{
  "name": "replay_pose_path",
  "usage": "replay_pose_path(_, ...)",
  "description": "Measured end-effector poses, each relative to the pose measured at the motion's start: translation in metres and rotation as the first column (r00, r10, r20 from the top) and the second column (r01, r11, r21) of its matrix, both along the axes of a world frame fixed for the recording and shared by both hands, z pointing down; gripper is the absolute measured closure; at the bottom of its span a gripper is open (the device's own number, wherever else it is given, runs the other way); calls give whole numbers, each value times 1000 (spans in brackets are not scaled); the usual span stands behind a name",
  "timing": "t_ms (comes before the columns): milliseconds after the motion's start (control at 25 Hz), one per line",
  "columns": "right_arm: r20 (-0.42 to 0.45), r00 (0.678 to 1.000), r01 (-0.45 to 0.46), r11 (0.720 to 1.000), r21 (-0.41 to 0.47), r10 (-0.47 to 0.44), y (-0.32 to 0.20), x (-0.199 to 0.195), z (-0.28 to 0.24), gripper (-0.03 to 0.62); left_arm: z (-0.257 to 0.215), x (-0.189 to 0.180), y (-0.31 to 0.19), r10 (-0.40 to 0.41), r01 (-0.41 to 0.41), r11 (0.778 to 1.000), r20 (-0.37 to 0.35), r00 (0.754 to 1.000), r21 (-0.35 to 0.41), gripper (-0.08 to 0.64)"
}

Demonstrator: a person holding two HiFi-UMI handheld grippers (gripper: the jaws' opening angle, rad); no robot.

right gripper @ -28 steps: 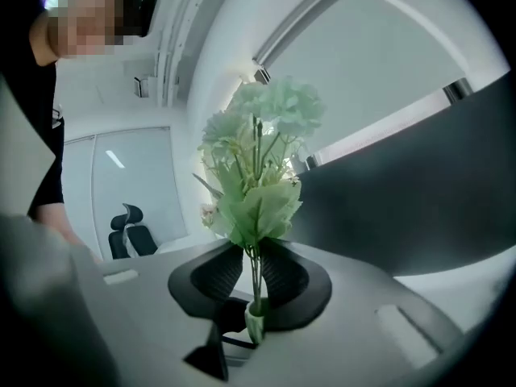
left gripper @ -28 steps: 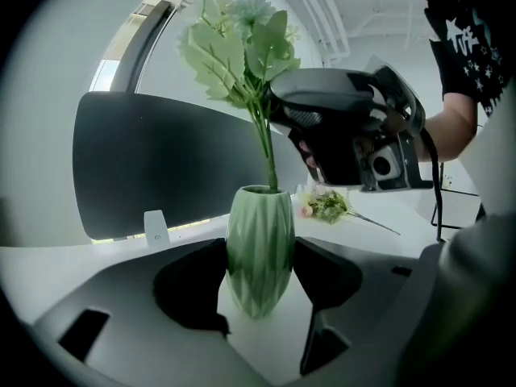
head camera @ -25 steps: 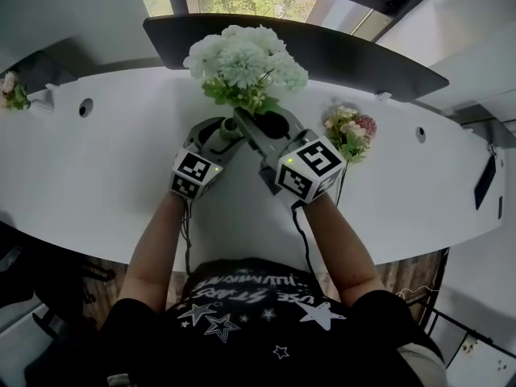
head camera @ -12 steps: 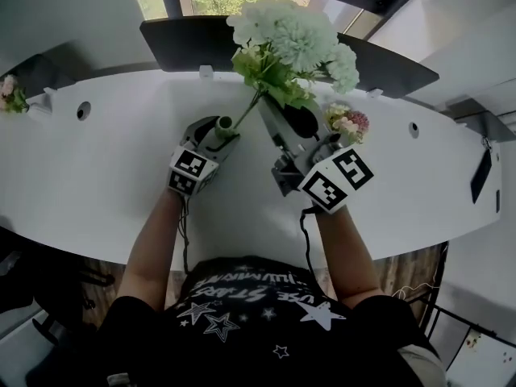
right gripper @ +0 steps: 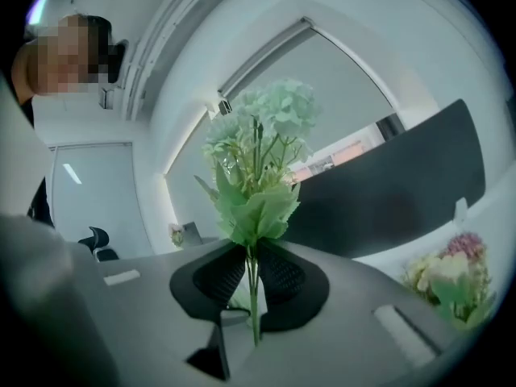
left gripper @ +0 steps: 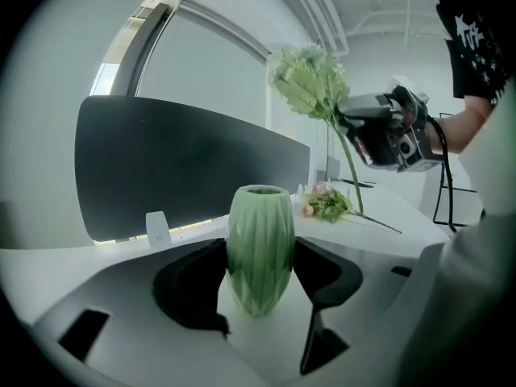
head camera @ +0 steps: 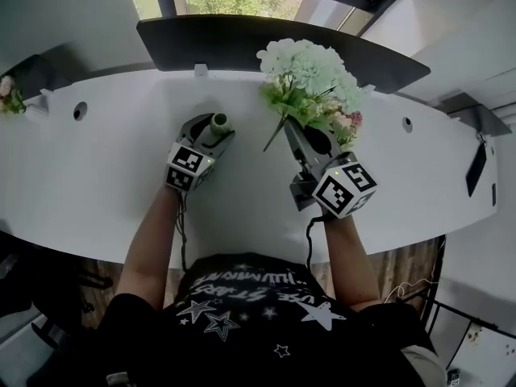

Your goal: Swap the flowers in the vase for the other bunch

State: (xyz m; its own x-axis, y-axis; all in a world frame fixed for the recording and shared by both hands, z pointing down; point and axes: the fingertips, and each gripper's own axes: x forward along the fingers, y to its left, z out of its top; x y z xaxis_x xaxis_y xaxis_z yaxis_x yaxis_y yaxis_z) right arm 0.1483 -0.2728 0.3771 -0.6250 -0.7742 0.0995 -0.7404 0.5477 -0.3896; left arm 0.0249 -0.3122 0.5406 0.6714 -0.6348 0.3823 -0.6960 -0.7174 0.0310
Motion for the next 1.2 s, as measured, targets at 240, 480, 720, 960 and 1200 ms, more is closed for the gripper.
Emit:
replay_pose_path(240,-52,998,-54,979,-195,44,9,17,70,543,-4,-1,0,2,-2,1000,-1,1000,13,290)
replay_pose_path(480,-47,994,-113,933,-342,103,10,29,114,548,-4,0,1,1,-1,1000,16,1000,7,290)
replay_pose_path(720,-18,991,-131,893,-430,136,15,34,141,549,-4,-1,1,-3,3,1000,11,1000,3,290)
replay_pose_path(960,-60,989,-146,873,-466,133,19,35,161,548,3,-4,2,0,1,1000,39,999,-10,290)
replay_pose_path(1200,-122,987,-154,852,-499,107,27,31,178,544,1,-12,8,-26,26,1000,10,1000,-10,288)
